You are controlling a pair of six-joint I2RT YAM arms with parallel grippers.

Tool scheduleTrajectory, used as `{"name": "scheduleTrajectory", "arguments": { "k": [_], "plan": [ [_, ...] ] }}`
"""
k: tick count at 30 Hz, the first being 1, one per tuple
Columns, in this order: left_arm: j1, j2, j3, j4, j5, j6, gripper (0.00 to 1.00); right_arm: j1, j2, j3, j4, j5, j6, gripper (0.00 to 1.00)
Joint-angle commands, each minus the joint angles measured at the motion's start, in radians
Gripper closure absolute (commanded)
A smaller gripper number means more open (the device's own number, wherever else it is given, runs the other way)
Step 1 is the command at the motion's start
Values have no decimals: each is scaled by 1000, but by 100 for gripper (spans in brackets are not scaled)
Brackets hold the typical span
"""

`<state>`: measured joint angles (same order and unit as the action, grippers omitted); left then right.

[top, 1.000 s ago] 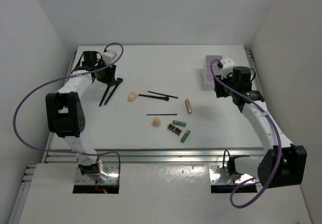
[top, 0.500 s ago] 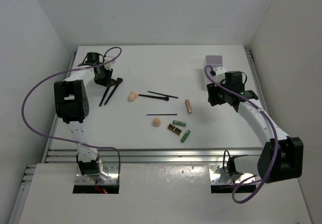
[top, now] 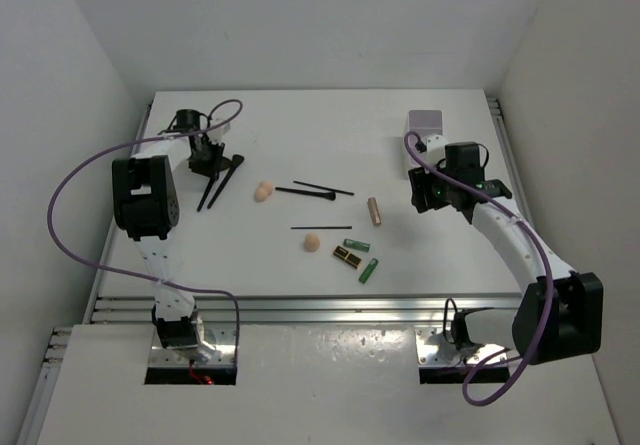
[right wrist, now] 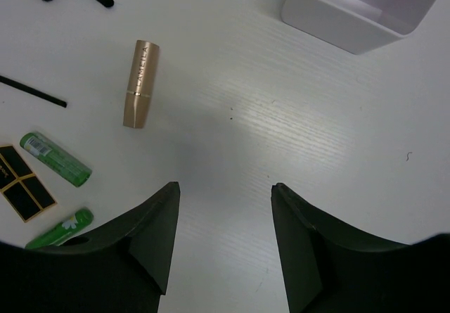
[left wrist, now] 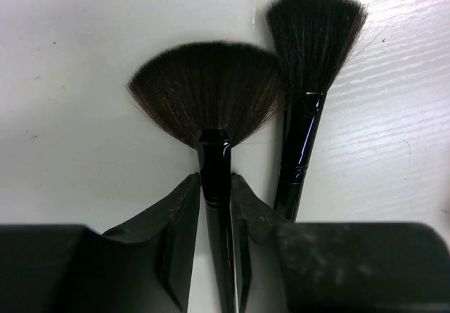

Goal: Organize the makeup

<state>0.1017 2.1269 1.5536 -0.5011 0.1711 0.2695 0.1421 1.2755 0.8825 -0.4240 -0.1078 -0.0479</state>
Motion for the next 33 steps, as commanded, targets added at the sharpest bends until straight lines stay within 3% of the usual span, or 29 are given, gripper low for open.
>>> {"name": "scheduleTrajectory", "arguments": {
  "k": [1,7,13,18,22,24,28,29,33],
  "plan": [
    [27,48,-7,-2,2,-48,71,13,-33,7,13,2,0,44],
    [47,57,11,-2,16,-101,100,10,-56,-10,22,11,-6,43],
    [65,33,51,-2,37,-157,100,30,-70,7,25,-6,-7,43],
    [66,-99,181,7,126,-228,100,80,-51,94,19,-42,-9,36],
    [41,-237,241,62,188,-328,100,206,19,229,91,-79,40,33],
    [-17,-336,217,102,217,-316,100,255,92,288,167,-133,121,27],
    [-128,-462,90,333,228,-355,100,347,247,417,362,-206,252,27],
    [-173,-507,53,370,228,-404,100,378,269,464,469,-234,320,27],
    [-293,-573,-3,476,200,-477,100,427,386,544,606,-288,437,30]
  ]
}}
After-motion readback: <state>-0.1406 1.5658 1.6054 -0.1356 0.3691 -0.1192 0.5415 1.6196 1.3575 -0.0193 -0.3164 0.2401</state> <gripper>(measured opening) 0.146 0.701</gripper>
